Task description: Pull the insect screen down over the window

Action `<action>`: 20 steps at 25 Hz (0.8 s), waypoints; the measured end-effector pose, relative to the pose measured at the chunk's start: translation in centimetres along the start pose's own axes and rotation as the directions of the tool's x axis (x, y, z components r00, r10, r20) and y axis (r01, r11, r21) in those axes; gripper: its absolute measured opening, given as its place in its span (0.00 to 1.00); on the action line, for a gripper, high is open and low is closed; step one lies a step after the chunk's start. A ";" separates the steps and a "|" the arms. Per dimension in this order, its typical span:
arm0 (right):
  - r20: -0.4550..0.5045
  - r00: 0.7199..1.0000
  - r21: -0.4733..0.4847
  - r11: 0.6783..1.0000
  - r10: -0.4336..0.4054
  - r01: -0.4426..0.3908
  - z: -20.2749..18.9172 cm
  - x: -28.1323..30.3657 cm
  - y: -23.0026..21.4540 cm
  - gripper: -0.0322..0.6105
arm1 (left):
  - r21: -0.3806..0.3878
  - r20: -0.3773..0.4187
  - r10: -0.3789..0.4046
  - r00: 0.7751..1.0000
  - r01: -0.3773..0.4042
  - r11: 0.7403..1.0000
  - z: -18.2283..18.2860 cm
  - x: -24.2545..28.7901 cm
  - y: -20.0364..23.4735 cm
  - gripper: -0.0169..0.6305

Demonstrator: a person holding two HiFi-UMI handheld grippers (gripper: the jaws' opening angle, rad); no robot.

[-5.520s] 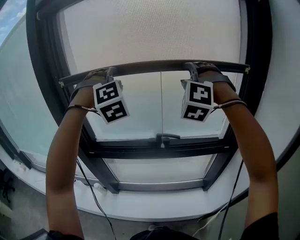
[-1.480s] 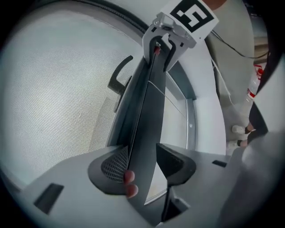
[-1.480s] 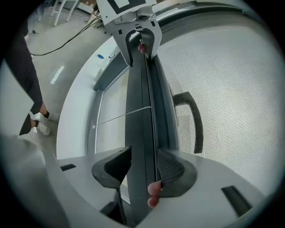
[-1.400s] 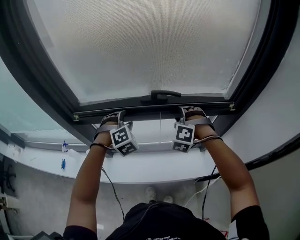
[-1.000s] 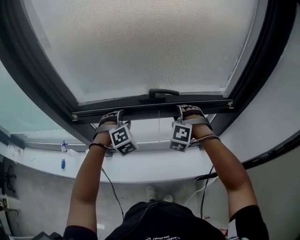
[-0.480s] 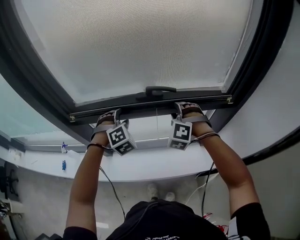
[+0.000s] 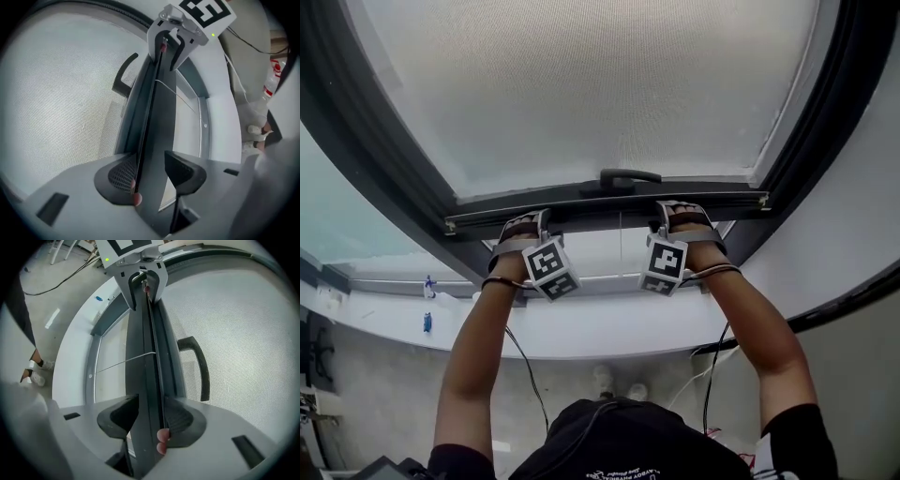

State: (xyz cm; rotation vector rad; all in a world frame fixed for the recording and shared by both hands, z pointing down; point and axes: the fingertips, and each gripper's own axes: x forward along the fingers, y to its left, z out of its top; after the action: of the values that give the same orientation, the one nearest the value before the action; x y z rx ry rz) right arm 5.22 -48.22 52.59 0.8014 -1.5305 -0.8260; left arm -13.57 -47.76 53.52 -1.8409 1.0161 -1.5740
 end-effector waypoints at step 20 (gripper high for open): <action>0.115 0.988 0.174 0.982 -0.101 0.080 1.6 -2.6 -2.2 0.25 | -0.214 0.129 0.008 0.992 0.020 0.977 2.1 -1.7 0.8 0.31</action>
State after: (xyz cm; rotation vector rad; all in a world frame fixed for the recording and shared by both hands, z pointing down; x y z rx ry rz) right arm 3.97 -47.04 49.24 0.9649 -1.7004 -0.8329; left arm -11.80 -46.99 51.47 -2.0624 1.1587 -1.3722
